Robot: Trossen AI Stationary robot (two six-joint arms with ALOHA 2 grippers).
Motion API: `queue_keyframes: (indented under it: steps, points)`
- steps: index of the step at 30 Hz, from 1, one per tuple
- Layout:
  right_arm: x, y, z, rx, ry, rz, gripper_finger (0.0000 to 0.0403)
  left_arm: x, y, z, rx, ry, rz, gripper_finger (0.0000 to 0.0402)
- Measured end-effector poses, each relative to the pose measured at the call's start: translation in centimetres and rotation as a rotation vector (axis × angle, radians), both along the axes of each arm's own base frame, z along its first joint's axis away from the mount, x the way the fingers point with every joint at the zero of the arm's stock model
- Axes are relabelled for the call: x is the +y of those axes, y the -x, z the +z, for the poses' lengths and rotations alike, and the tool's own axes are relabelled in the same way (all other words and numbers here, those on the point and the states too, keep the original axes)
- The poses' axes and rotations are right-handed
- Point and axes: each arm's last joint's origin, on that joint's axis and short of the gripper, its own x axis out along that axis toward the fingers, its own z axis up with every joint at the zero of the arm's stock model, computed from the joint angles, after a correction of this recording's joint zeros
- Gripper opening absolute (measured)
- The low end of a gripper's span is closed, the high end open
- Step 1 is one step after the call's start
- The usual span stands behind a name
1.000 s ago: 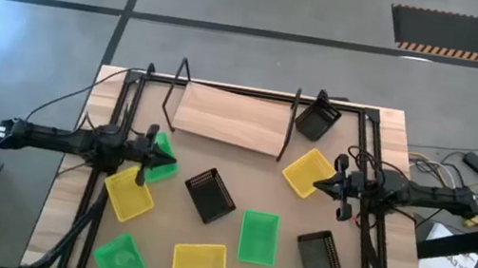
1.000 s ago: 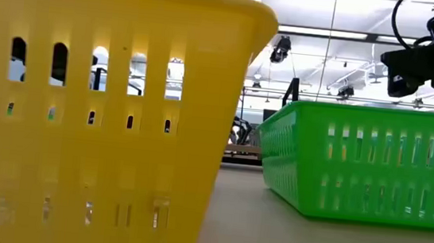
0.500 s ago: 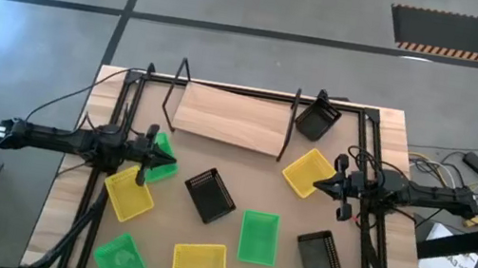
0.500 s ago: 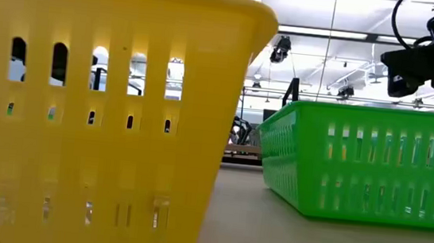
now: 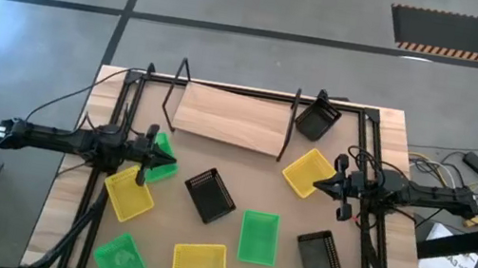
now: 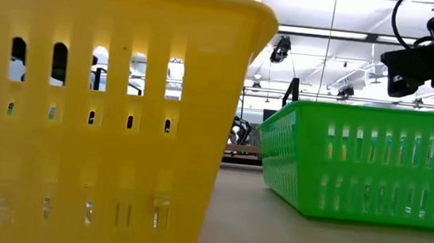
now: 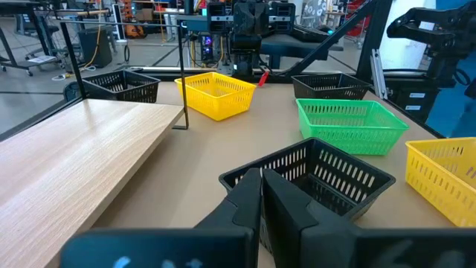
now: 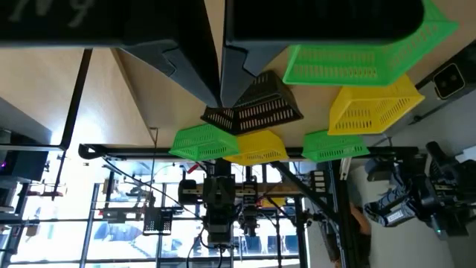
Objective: Stack baskets on shelf by color
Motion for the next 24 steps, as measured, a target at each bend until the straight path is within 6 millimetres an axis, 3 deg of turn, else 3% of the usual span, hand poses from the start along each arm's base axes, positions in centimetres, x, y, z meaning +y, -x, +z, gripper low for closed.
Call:
queue_keyframes:
  steps: [16,24]
  points:
    - [0.0,0.0,0.4,-0.045,-0.019,0.001,0.0009,0.0,0.0,0.0,0.0,0.0,0.0,0.0]
    - [-0.1,0.1,1.6,-0.124,-0.569,-0.002,0.0009,0.0,0.0,0.0,0.0,0.0,-0.001,0.0]
